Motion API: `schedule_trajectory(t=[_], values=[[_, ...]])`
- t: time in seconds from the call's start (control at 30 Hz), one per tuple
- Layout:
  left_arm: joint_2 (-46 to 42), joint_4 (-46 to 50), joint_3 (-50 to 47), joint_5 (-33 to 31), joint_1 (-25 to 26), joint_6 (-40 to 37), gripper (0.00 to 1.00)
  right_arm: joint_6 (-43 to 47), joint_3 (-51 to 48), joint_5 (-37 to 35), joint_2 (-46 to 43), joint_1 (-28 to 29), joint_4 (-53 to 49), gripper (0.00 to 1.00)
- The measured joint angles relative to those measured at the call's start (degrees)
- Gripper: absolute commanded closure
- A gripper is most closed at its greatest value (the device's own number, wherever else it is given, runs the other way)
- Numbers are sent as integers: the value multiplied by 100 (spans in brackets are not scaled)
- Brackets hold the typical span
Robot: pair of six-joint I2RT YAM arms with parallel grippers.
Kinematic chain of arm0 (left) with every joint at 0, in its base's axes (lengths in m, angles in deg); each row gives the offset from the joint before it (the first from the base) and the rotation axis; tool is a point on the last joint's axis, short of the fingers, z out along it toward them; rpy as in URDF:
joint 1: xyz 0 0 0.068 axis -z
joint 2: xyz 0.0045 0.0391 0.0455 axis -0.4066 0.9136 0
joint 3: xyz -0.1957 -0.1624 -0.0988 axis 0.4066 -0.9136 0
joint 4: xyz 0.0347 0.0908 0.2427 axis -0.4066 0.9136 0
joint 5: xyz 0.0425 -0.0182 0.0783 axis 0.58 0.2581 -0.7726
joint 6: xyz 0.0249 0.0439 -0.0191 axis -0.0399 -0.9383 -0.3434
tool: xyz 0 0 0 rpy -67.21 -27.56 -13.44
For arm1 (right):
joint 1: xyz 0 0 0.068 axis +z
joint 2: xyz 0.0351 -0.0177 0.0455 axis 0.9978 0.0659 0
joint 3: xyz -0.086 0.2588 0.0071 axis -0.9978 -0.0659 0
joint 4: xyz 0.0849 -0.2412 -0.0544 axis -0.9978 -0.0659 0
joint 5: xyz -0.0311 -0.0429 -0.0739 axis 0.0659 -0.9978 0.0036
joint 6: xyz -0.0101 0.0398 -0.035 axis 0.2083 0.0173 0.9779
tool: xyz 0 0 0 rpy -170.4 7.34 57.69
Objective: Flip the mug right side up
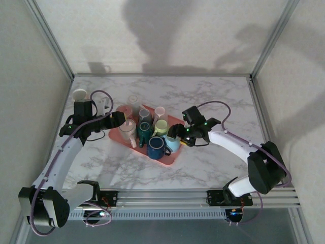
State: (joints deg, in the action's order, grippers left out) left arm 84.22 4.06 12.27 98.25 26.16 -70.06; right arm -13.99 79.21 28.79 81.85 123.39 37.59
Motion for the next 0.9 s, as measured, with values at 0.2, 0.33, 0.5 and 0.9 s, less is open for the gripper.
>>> schedule_trajectory(t=[0.2, 0.33, 0.5, 0.9], values=[[-7, -26, -35, -2, 0, 2, 37, 105, -22, -2, 74, 0, 46, 30], [-7, -74, -35, -2, 0, 22, 37, 505, 188, -125, 184, -2, -160, 32], [-4, -85, -35, -4, 0, 24, 36, 1054, 442, -420, 291, -125, -428, 33], [-7, -90, -35, -2, 11, 70, 36, 2549, 1377, -1263, 916, -608, -798, 36]])
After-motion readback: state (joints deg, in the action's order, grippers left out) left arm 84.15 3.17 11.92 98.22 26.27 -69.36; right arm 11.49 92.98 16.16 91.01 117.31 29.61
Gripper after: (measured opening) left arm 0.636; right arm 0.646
